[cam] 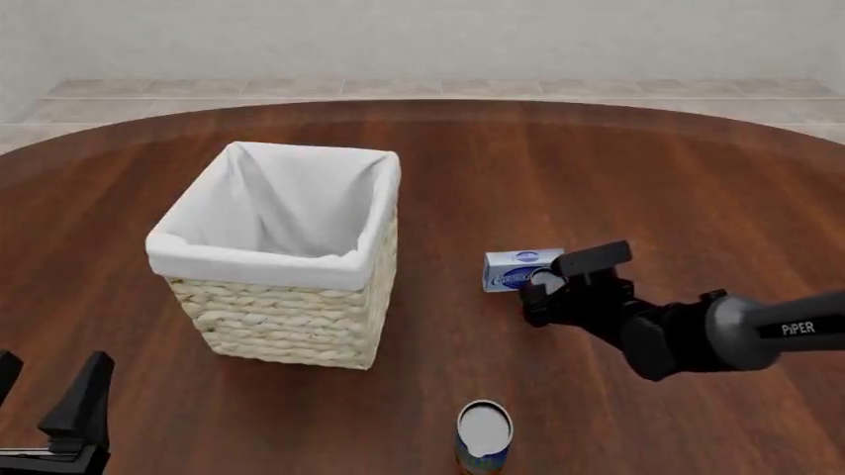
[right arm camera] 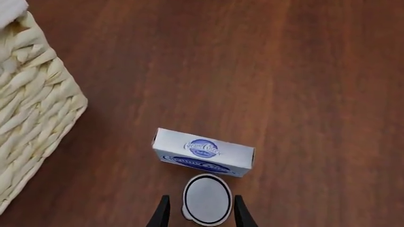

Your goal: Pick up the tomato sauce, and put it in the basket.

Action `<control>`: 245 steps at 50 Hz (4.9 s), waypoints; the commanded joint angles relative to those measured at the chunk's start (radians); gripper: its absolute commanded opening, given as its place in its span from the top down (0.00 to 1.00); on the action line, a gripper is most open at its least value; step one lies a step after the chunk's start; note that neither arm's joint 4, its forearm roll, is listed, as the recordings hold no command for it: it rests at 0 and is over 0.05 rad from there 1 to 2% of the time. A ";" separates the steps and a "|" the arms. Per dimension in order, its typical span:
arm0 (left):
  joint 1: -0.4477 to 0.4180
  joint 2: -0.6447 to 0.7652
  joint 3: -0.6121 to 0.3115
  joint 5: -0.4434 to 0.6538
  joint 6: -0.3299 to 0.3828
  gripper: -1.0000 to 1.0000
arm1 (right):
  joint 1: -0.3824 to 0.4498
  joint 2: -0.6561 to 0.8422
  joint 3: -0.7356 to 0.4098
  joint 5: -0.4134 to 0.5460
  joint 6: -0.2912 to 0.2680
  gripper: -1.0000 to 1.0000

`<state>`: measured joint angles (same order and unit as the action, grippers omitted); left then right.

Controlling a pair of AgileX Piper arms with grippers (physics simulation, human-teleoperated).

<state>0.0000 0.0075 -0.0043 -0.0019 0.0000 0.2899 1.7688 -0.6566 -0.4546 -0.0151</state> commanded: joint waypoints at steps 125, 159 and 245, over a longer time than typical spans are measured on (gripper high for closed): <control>0.000 0.000 0.000 0.000 0.000 0.00 | 0.295 -0.274 -0.406 0.512 -0.128 1.00; 0.000 0.000 0.000 0.000 0.000 0.00 | 0.377 -0.088 -0.725 0.634 -0.184 1.00; 0.000 0.000 0.000 0.000 0.000 0.00 | 0.528 0.246 -1.091 0.747 -0.194 1.00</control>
<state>0.0000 0.0075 -0.0043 -0.0019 0.0000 0.8152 2.0034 -1.7294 0.2894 -0.2284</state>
